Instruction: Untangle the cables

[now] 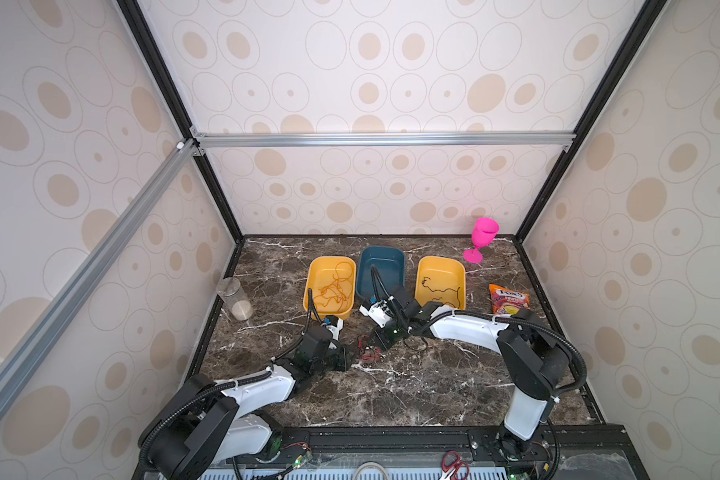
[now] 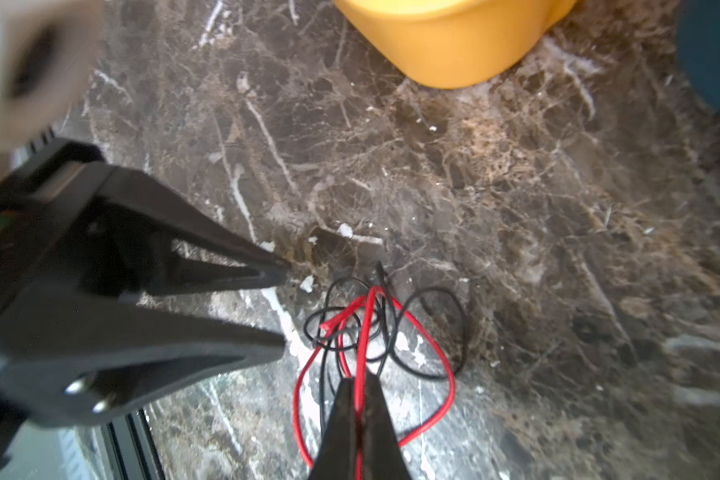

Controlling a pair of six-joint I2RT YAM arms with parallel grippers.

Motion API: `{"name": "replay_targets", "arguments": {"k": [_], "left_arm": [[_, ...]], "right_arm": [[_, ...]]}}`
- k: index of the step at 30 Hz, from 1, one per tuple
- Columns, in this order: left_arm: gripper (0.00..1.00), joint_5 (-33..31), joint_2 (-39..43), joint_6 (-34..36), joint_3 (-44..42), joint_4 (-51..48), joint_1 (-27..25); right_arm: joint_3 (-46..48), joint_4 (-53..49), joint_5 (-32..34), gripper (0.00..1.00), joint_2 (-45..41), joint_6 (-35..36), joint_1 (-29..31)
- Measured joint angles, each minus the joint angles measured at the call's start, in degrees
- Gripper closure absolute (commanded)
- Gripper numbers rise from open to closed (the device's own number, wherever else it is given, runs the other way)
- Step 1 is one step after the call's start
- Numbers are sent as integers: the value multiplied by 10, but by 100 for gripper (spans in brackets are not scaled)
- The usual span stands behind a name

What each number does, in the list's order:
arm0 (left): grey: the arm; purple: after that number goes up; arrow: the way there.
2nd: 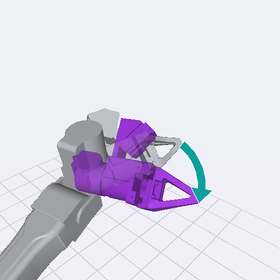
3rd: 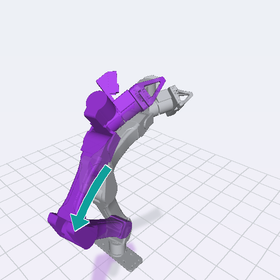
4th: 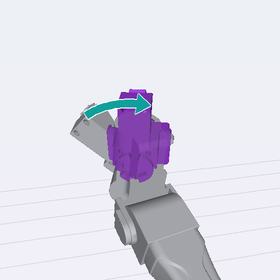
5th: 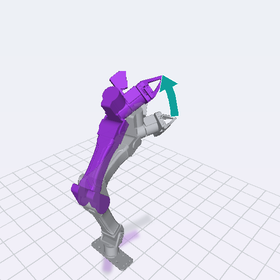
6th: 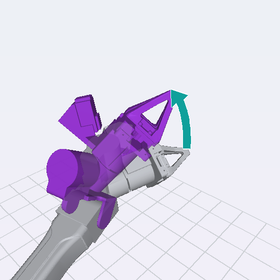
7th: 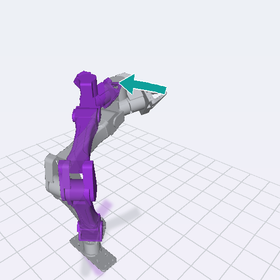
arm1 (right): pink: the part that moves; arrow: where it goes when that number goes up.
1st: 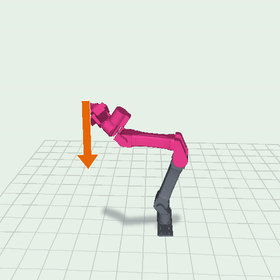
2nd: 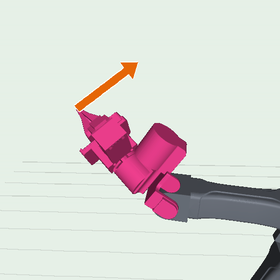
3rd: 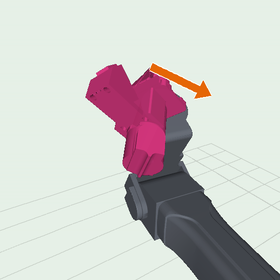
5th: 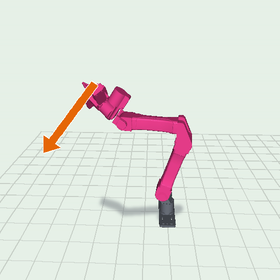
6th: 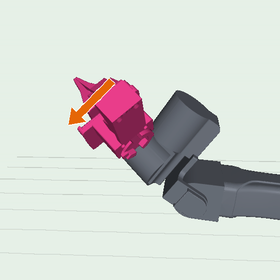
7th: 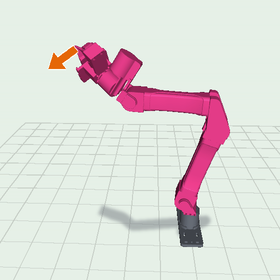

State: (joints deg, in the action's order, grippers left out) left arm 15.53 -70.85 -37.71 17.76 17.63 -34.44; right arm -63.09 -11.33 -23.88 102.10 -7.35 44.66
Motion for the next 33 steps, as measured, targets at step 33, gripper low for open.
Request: {"name": "replay_targets", "arguments": {"k": [33], "left_arm": [[99, 8, 101, -32, -38, 39, 20]], "right_arm": [[102, 89, -39, 100, -107, 1, -58]]}}
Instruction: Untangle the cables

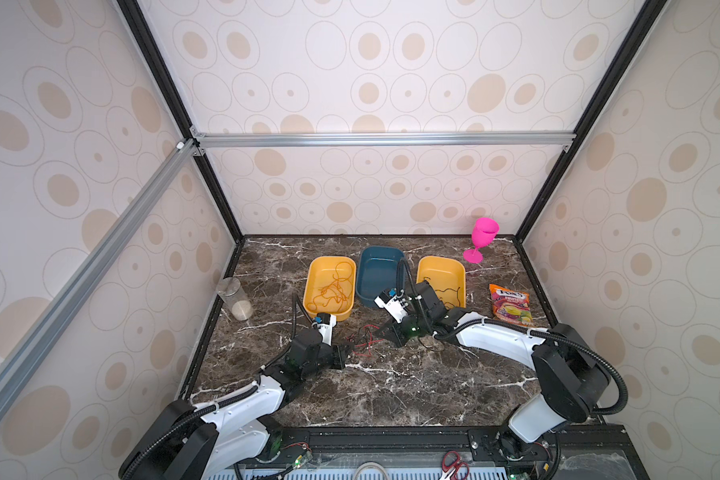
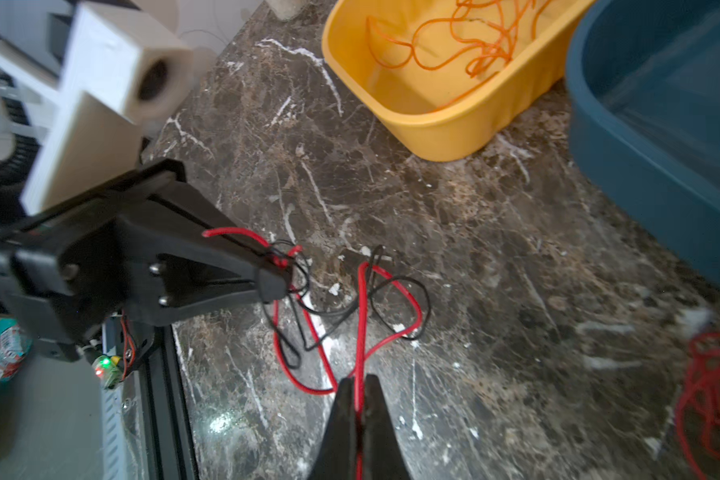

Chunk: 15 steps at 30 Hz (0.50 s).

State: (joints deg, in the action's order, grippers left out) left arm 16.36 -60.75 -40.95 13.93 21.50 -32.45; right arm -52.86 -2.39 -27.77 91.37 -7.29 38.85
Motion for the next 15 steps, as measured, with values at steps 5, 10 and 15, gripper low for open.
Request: {"name": "replay_targets", "arguments": {"k": [5, 10, 15], "left_arm": [[98, 3, 31, -9, -2, -8, 2], [90, -43, 70, -27, -24, -41, 39], [89, -63, 83, -37, -44, -69, 57]], "right_arm": [[18, -5, 34, 100, -23, -18, -5], [36, -50, 94, 100, -56, -24, -22], [62, -79, 113, 100, -59, -33, -35]]}}
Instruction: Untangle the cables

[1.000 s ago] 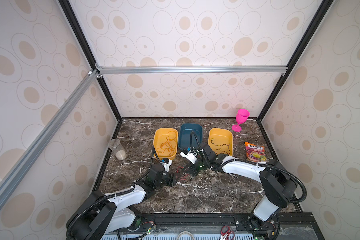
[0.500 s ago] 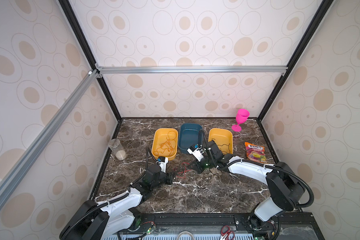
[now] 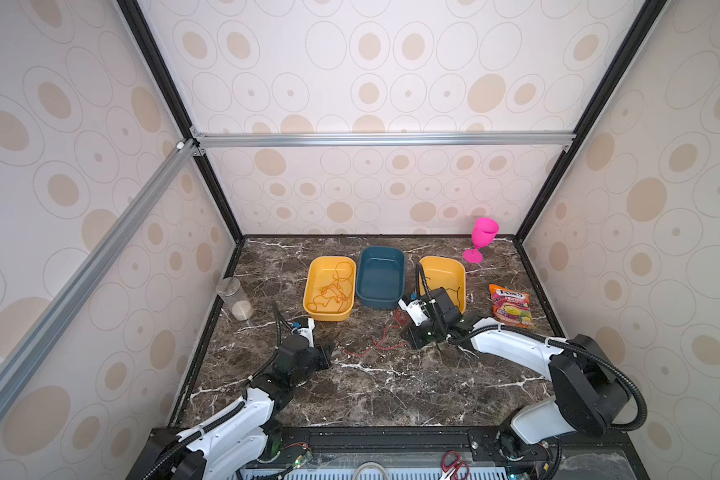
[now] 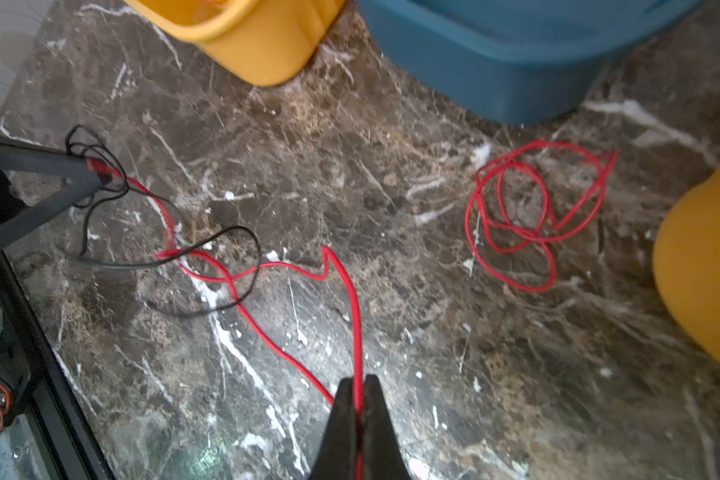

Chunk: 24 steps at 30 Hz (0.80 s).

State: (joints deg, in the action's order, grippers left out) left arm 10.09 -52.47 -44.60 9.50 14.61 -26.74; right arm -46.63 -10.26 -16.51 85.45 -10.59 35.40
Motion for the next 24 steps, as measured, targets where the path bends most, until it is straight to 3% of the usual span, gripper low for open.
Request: {"name": "replay_targets", "arguments": {"k": [9, 13, 17, 24], "left_arm": [[89, -27, 23, -10, -4, -29, 4], [76, -6, 16, -9, -4, -17, 5], [65, 54, -21, -3, -4, 29, 5], [44, 129, -90, 3, -4, 130, -24]], "right_arm": [[3, -28, 8, 100, -30, -8, 0], [5, -26, -21, 100, -45, -5, 1], [7, -24, -51, 100, -45, -11, 0], [6, 4, -109, 100, -52, -57, 1]]}}
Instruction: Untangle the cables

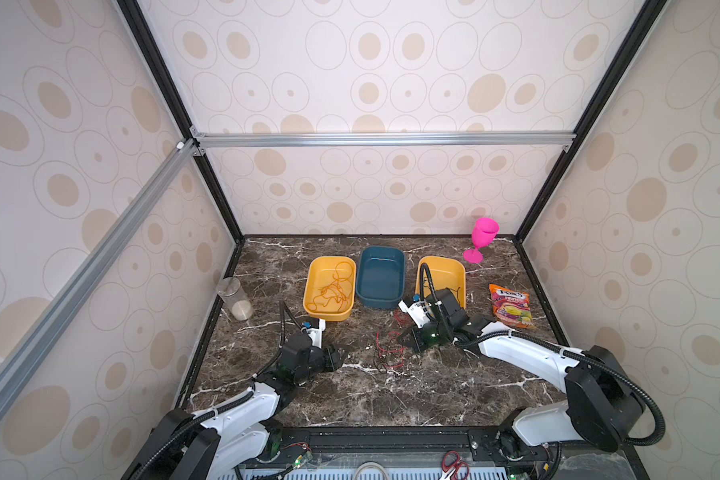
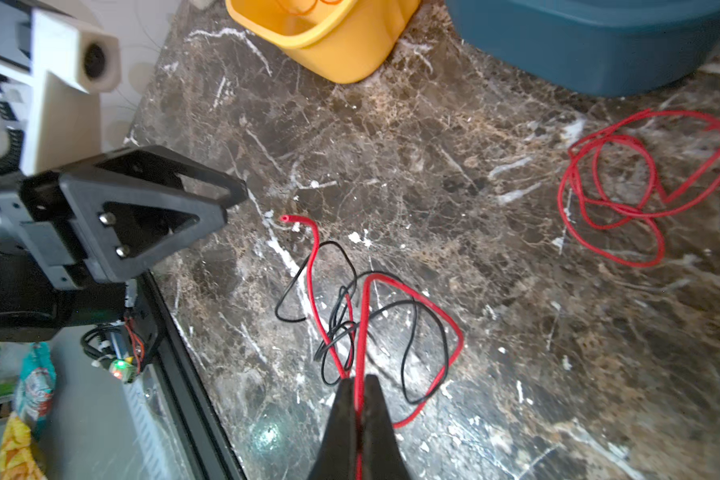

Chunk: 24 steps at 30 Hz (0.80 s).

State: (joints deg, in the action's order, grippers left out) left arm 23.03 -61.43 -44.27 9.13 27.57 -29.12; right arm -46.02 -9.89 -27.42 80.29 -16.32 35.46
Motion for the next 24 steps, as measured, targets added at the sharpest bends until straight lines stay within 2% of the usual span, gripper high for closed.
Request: {"name": "replay_targets", "arguments": {"k": [7, 14, 16, 24], "left_arm": [[36, 58, -80, 7, 15, 99, -67], [36, 64, -154, 16, 33, 141, -93], [40, 60, -175, 17, 42, 146, -98], [69, 7, -211, 28, 89, 120, -106]], "right_arm": [[-3, 38, -36, 100, 2, -40, 0], [-3, 63, -57, 100, 12, -63, 0], [-3, 65, -59, 100, 15, -66, 0], [-3, 59, -49, 100, 19, -64, 0]]}}
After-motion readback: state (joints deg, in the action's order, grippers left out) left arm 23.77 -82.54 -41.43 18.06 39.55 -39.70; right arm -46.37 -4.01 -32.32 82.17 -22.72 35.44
